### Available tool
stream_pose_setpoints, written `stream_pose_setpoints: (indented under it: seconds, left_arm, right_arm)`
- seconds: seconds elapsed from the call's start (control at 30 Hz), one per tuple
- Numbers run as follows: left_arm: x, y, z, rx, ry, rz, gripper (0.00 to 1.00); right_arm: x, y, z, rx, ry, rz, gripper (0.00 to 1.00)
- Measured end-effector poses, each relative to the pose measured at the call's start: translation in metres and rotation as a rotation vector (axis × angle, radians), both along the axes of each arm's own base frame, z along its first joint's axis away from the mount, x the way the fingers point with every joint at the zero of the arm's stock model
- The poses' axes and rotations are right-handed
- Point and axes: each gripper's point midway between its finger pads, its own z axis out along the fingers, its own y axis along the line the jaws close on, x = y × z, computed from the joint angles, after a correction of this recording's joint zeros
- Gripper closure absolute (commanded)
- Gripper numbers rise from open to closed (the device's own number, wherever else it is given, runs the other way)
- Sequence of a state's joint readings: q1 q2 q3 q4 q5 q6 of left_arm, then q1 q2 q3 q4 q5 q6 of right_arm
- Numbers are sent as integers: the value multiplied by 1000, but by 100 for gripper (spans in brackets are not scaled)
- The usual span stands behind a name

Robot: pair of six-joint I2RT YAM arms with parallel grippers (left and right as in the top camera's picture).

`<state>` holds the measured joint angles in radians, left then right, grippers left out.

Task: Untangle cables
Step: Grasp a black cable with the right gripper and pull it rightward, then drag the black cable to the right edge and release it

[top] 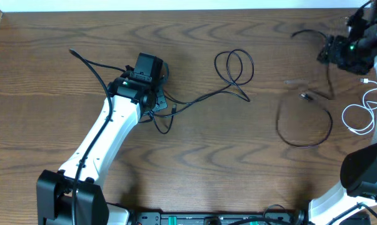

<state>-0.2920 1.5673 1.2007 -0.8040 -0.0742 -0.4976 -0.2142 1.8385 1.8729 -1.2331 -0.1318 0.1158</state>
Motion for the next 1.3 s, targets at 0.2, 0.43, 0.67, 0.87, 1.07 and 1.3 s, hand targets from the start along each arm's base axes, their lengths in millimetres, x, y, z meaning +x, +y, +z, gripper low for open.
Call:
stream_pose_setpoints:
  seconds: [0.2, 0.43, 0.67, 0.87, 1.07, 1.3]
  left_arm:
    - [0, 0, 0, 0, 0, 0, 92]
    - [0, 0, 0, 0, 1, 0, 92]
    - [-2, 0, -1, 2, 7, 0, 92]
    - [-3, 1, -1, 4, 13, 0, 92]
    - [-5, 1, -2, 4, 22, -1, 92]
    - [-6, -1, -2, -8, 27, -5, 92]
  right_arm:
    - [-13, 1, -11, 8, 64, -23, 17]
    - [-24, 3, -91, 74, 157, -184, 18]
    - [-50, 10, -155, 256, 255, -742, 14]
    - [-43, 12, -173, 347, 212, -941, 16]
    - [-32, 9, -181, 371, 143, -953, 99]
    - [-24, -13, -155, 251, 107, -672, 99]
